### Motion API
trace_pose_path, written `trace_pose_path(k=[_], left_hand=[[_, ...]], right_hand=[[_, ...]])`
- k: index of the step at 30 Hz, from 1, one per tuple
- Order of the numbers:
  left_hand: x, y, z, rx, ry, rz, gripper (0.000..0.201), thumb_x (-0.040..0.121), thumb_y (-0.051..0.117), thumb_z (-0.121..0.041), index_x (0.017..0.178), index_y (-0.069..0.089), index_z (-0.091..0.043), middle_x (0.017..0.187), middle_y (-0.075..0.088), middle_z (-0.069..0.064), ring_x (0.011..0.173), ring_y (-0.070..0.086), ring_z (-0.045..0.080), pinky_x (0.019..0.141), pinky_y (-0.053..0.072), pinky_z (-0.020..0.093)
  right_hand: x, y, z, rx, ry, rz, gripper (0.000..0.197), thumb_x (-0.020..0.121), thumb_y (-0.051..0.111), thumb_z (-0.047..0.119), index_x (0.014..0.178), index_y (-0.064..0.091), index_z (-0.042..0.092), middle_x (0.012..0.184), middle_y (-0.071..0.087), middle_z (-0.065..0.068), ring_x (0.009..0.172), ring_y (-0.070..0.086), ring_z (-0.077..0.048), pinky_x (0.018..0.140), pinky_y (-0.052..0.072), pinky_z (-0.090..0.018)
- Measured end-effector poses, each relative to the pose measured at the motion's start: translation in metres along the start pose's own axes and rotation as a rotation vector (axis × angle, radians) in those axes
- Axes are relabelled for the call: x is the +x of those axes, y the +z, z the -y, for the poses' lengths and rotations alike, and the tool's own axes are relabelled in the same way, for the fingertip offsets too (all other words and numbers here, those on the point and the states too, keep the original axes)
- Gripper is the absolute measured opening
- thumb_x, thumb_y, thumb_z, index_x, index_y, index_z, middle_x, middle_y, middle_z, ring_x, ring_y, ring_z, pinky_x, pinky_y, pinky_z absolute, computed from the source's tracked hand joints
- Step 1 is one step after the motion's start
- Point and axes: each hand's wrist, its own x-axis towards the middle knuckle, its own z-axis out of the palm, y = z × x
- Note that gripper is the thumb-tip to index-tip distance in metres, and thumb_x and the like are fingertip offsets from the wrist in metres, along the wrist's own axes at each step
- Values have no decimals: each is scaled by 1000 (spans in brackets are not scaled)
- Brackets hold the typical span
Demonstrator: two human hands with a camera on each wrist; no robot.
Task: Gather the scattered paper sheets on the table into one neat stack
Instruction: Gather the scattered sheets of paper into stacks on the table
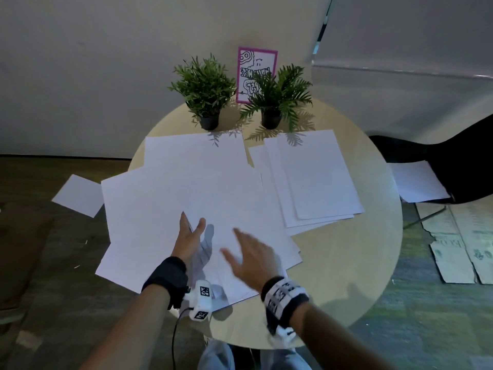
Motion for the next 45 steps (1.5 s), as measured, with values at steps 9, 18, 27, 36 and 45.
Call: trace_pose_path(k=[9,18,27,36,45], left_hand=[[3,11,7,-27,-10,-64,93,94,62,-38,157,-4,-22,165,-2,-4,151,4,15,119,16,36],[17,2,17,162,19,-67,93,87,72,-15,156,10,-15,164,12,0,150,13,19,120,23,43],[26,3,29,151,14,-126,91,86,75,-15,155,16,-14,162,21,2,148,21,22,118,27,45],[20,9,18,131,23,-138,84,91,68,-12,155,14,-12,162,18,3,148,20,23,116,26,40],[19,6,4,-34,-82,-134,86,89,39,-73,155,17,-22,162,20,1,148,23,24,118,24,48]], right_hand=[[55,-27,-59,143,425,-14,56,96,49,46,140,38,12,135,55,-12,119,56,-33,95,48,-45],[81,-44,-109,-114,486,-218,59,95,52,48,138,44,8,143,46,-14,132,40,-32,109,34,-45],[105,-58,-147,-346,487,-125,37,89,58,29,115,50,4,107,64,-14,94,66,-29,79,54,-37],[90,-77,-151,-483,396,-48,15,95,50,7,109,57,8,102,70,-7,93,69,-26,78,52,-35],[16,-13,-38,-410,-71,-182,49,61,74,8,109,70,9,74,66,3,40,55,-13,42,41,-21]])
